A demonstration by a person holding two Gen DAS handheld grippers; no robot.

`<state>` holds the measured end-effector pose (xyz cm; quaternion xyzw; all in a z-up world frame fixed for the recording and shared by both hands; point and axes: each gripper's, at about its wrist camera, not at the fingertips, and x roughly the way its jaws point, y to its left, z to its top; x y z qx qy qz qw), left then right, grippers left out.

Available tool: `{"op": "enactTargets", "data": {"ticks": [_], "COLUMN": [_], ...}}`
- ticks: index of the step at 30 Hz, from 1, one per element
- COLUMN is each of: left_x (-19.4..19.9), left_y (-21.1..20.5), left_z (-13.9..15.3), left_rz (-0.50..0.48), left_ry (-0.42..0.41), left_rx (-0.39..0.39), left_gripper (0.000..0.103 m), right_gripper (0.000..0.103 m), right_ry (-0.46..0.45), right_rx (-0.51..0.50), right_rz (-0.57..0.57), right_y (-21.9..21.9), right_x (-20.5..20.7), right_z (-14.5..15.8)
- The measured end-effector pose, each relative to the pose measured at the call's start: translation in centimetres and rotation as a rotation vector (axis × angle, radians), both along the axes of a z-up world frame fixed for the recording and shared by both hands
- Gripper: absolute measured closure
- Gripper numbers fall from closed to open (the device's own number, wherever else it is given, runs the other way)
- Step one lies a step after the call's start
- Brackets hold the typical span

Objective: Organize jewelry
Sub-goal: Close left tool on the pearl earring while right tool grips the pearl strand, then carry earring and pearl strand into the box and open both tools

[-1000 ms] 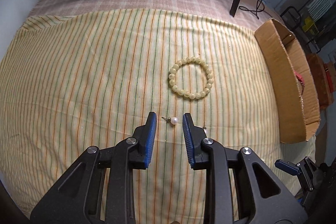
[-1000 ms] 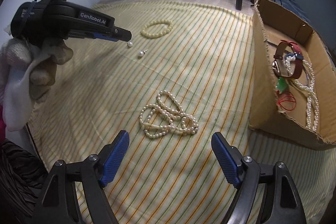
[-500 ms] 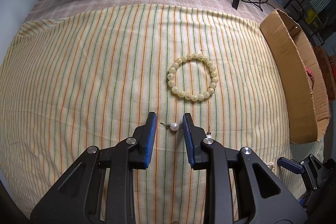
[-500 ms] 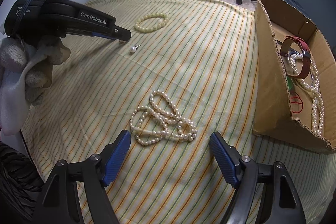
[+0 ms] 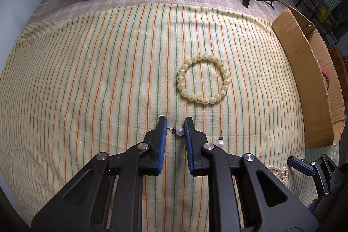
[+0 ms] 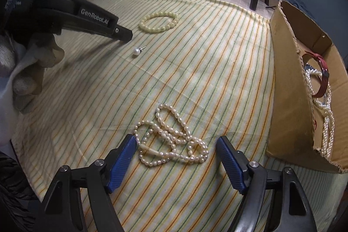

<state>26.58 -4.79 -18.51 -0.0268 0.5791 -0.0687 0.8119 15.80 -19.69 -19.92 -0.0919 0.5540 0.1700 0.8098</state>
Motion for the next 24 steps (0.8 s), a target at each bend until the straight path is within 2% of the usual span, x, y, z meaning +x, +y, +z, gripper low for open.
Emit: {"op": "enactTargets", "data": {"ticks": [2,3,5,6,7,8,11,18,24], "left_x": [-0.1,-0.1,-0.2,-0.1,-0.2,-0.2,-0.3,-0.6,-1.1], "left_y": [0.1,0.2,0.3,0.4,0.4,0.5,0.7,1.4,1.8], "left_z": [0.1,0.1,0.2,0.3,0.4,0.5,0.7,1.8,3.0], "left_rz": [0.004,0.007,0.015,0.017,0.019,0.021,0.025,0.043,0.045], "left_ry": [-0.001,-0.001,-0.002,-0.004,-0.006,-0.008,-0.013,-0.033,-0.053], "left_rx": [-0.001,-0.003,-0.005,-0.005,-0.005,-0.005,-0.007,-0.028,-0.058], "left_gripper": [0.088,0.088,0.088,0.088,0.088,0.088,0.088,0.088,0.088], "right_gripper": [0.049,0.056,0.077,0.081,0.09,0.093,0.097,0.098,0.099], "right_ry": [-0.005,-0.007,-0.005,-0.002,0.003,0.005,0.009,0.007,-0.028], "right_rx": [-0.003,0.001,0.019,0.032,0.049,0.057,0.085,0.127,0.17], "right_rz": [0.002,-0.003,-0.019,-0.029,-0.04,-0.045,-0.058,-0.048,-0.04], "right_y": [0.0,-0.1,-0.5,-0.8,-1.2,-1.4,-1.8,-1.5,-1.3], "right_x": [0.0,0.1,0.3,0.4,0.6,0.7,0.7,0.2,0.1], "right_z": [0.2,0.3,0.6,0.6,0.7,0.7,0.8,1.5,3.4]}}
